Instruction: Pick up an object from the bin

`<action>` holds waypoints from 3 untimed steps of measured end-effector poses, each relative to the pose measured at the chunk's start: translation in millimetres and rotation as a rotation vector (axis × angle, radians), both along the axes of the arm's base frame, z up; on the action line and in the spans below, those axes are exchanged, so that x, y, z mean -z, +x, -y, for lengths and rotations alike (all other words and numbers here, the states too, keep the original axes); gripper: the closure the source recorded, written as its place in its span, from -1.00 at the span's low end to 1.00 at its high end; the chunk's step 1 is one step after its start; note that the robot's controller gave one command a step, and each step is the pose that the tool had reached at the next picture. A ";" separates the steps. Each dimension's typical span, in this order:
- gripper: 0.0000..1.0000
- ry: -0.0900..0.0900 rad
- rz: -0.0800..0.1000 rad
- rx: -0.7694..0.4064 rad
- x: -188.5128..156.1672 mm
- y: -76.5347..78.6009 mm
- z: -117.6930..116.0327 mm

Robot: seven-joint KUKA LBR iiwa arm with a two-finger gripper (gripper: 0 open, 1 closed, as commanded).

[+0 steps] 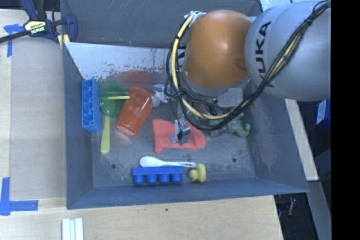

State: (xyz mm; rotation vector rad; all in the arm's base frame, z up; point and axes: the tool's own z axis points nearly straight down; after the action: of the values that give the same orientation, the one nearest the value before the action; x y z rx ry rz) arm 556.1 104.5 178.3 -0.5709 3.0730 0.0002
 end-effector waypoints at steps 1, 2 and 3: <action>-1.00 0.004 0.001 0.187 38.9 40.4 4.5; -1.00 0.003 0.001 0.134 52.0 11.5 29.5; 1.00 0.005 0.010 0.159 106.7 42.9 101.1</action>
Offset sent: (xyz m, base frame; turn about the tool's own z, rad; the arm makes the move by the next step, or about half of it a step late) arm -0.0049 -0.0404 -0.0568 0.0969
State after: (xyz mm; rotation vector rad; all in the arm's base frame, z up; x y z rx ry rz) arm 599.0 3.4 71.6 -0.3239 3.0983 0.0028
